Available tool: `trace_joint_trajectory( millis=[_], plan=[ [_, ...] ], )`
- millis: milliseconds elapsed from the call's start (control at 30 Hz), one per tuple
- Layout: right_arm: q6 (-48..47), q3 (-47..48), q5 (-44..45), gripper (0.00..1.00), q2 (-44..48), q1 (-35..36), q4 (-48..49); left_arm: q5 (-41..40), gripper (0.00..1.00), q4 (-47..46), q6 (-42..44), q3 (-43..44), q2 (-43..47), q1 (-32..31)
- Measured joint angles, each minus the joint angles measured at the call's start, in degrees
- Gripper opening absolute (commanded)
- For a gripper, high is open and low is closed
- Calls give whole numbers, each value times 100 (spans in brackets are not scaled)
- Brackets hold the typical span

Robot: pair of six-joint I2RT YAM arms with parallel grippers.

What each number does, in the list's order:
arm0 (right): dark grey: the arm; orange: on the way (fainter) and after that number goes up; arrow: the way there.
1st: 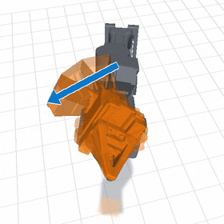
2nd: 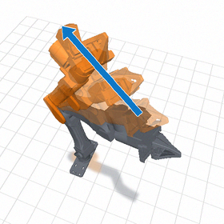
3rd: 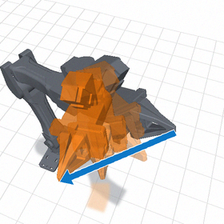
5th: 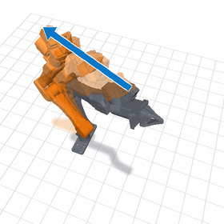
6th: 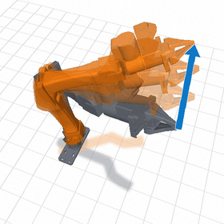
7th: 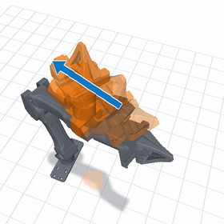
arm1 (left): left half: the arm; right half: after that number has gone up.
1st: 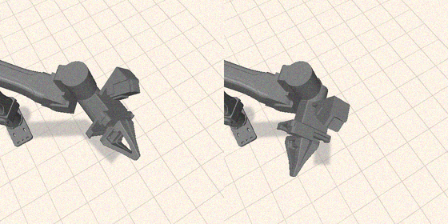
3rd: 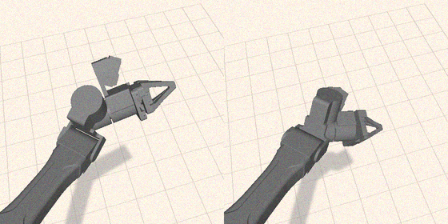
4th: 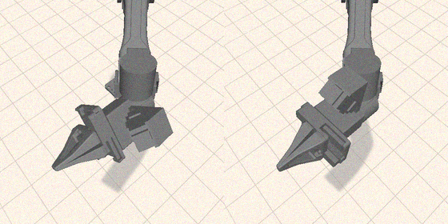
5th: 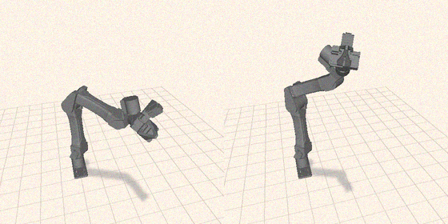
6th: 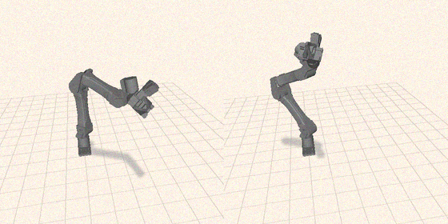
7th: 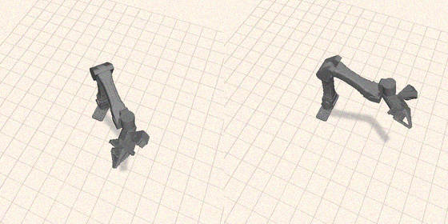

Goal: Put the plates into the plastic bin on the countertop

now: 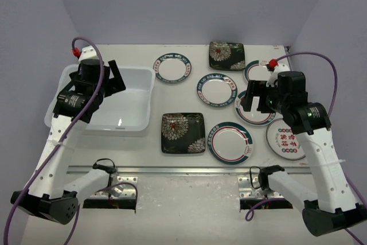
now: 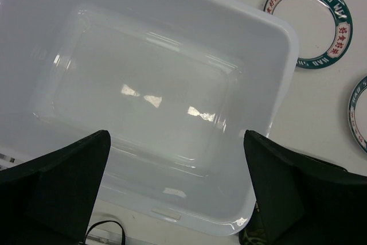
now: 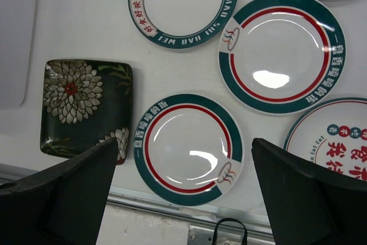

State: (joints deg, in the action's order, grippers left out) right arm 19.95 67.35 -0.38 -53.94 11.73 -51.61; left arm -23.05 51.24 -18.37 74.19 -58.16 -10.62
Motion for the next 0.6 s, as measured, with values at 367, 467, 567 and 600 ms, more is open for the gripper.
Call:
trace_joint_trajectory(
  millis=[367,467,567,600],
  plan=[
    [-1,-640,-182,99,-61,0,490,285,100,0,-38,0,-112,-34],
    [-25,-897,-638,99,-229,-4,855,473,100,0,-111,0,-129,-34],
    [-75,-1168,-1456,99,-690,-5,1477,691,100,0,-209,0,-142,-34],
    [-78,-1218,-1720,99,-975,0,1662,781,100,-1,-247,0,-147,-34]
  ],
)
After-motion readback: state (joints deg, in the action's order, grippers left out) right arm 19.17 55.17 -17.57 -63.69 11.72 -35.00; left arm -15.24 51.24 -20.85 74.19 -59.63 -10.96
